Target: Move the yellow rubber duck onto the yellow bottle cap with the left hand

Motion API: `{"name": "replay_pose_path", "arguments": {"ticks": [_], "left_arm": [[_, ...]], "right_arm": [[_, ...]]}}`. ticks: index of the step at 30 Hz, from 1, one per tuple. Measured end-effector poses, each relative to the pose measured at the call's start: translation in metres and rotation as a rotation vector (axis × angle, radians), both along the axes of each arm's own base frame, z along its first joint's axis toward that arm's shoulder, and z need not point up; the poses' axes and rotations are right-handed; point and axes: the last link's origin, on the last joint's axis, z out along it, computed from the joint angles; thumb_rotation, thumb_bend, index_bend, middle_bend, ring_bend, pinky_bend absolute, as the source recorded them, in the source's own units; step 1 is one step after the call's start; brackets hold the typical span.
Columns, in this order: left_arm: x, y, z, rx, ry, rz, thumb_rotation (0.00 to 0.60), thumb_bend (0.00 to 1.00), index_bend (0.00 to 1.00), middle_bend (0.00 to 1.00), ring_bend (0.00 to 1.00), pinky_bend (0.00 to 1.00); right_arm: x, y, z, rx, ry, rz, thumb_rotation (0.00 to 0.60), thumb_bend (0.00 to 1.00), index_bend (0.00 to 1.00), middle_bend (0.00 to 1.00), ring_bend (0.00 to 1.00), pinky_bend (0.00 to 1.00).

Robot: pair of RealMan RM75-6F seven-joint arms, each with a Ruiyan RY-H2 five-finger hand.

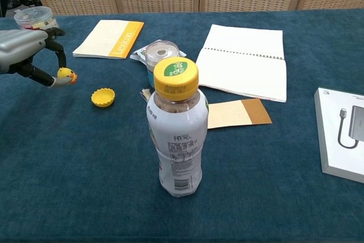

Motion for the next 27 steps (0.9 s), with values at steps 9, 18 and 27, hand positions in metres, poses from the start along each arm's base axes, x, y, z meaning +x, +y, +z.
{"name": "replay_pose_path", "arguments": {"ticks": [9, 18, 27], "left_arm": [[0.028, 0.001, -0.016, -0.03, -0.026, -0.044, 0.412, 0.31, 0.54, 0.0, 0.0, 0.0], [0.044, -0.001, -0.025, -0.048, -0.035, -0.067, 0.412, 0.32, 0.54, 0.0, 0.0, 0.0], [0.046, -0.006, -0.034, -0.073, -0.014, -0.07, 0.412, 0.31, 0.54, 0.0, 0.0, 0.0]], "right_arm": [[-0.003, -0.002, 0.002, -0.005, -0.012, -0.009, 0.6, 0.0, 0.0, 0.0, 0.0, 0.0], [-0.002, -0.002, 0.004, -0.007, -0.017, -0.008, 0.6, 0.0, 0.0, 0.0, 0.0, 0.0], [-0.002, -0.001, 0.005, -0.011, -0.02, -0.006, 0.6, 0.0, 0.0, 0.0, 0.0, 0.0]]}}
